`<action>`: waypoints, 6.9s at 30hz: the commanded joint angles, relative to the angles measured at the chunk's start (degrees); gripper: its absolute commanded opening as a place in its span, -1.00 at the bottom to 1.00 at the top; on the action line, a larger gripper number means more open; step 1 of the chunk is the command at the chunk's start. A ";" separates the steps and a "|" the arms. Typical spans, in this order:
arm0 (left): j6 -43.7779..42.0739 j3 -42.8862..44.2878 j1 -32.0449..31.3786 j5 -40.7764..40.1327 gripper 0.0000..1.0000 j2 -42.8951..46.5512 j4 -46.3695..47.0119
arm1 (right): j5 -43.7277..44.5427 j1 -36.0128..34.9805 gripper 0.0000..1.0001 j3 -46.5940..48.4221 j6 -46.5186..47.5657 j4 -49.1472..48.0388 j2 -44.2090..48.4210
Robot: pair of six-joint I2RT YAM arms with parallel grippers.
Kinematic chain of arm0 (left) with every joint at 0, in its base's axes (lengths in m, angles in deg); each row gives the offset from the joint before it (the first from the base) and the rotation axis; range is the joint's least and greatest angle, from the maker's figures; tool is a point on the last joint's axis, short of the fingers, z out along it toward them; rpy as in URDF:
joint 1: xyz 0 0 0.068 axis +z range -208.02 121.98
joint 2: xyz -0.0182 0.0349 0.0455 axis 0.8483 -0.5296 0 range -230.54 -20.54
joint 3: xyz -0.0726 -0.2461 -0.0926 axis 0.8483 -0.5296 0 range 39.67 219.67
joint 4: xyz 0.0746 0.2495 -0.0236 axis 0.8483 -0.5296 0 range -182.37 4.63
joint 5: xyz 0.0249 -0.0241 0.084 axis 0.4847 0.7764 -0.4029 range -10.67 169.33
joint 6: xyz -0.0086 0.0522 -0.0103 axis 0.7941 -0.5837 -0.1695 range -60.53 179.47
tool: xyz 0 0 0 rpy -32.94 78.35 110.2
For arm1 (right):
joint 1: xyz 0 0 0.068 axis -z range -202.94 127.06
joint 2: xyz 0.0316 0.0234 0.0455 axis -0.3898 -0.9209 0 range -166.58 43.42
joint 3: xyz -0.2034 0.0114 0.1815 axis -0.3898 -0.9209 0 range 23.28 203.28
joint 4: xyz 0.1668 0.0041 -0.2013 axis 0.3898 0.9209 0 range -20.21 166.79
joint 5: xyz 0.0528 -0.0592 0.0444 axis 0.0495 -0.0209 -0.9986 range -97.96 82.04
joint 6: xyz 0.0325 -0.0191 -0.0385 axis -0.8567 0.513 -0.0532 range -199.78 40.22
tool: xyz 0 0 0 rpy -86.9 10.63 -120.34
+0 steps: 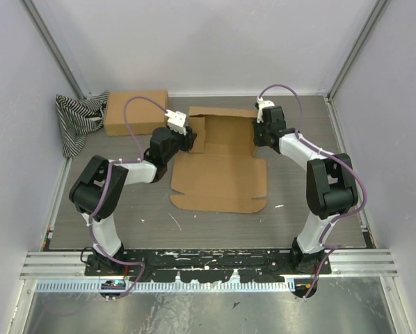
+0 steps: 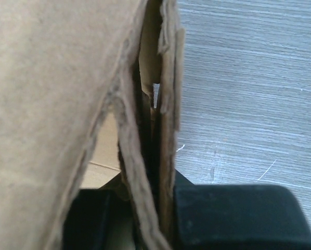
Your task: Fold the paper box
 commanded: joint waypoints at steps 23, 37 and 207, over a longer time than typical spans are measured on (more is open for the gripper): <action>-9.69 10.01 -8.65 -39.29 -1.00 -0.91 -15.08 | 5.41 -6.24 -0.84 3.41 -8.44 4.21 2.29; -4.61 10.72 -12.83 -56.59 -1.00 -1.71 -22.40 | 18.51 -10.10 -0.84 3.65 -21.09 6.02 0.06; 25.44 16.34 7.52 -16.59 0.41 22.89 -74.72 | 19.25 -14.18 0.51 50.03 -18.87 28.95 -27.19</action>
